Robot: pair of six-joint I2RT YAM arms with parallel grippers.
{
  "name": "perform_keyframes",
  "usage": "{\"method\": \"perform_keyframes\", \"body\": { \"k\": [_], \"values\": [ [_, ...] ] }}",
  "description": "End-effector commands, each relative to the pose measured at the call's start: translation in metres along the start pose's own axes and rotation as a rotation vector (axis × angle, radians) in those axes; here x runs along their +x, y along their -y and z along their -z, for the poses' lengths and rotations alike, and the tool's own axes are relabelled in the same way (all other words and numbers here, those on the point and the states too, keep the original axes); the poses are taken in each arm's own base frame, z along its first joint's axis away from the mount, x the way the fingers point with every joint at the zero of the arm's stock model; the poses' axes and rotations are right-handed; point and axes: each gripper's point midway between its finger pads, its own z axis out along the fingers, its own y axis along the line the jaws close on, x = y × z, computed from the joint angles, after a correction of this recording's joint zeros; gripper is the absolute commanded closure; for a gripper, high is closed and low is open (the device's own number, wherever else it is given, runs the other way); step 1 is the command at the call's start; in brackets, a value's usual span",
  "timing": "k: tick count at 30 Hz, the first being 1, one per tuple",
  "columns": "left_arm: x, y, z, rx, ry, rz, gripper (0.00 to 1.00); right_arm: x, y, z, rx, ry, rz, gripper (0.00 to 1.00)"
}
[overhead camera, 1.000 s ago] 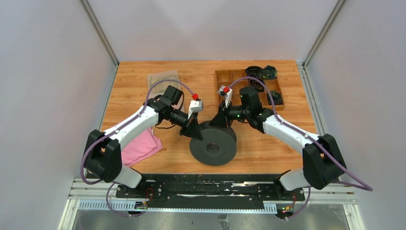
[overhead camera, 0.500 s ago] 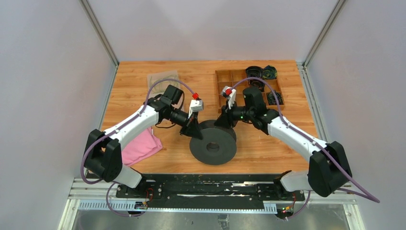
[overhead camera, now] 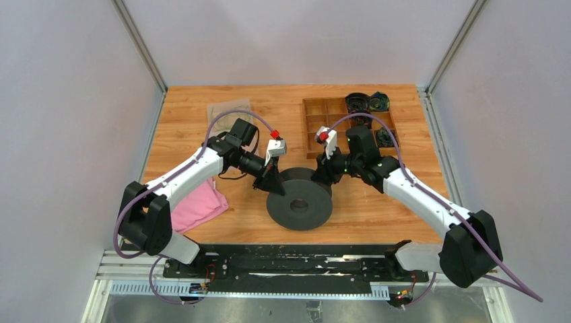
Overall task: Wrap the cables
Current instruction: Place the cable reel at the center of the board.
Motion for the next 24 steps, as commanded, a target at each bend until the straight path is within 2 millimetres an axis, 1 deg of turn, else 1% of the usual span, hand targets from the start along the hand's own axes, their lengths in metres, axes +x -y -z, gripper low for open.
{"method": "perform_keyframes", "body": {
  "k": [1,6,11,16,24],
  "values": [
    [0.0,-0.008,0.004,-0.043,-0.022,-0.023,1.0,0.021,0.012,0.009,0.064,-0.071,0.024,0.68],
    [0.0,-0.009,0.004,-0.045,-0.022,-0.027,1.0,0.032,0.011,0.013,0.066,-0.111,0.038,0.67],
    [-0.002,-0.009,0.004,-0.045,-0.021,-0.021,1.0,0.041,0.003,0.014,0.026,-0.134,0.043,0.66],
    [-0.005,-0.01,0.005,-0.05,-0.019,-0.022,1.0,0.043,-0.001,0.013,-0.003,-0.142,0.045,0.65],
    [-0.006,-0.01,0.004,-0.041,-0.015,-0.012,1.0,0.05,-0.002,0.012,0.0,-0.163,0.037,0.65]
  ]
}}
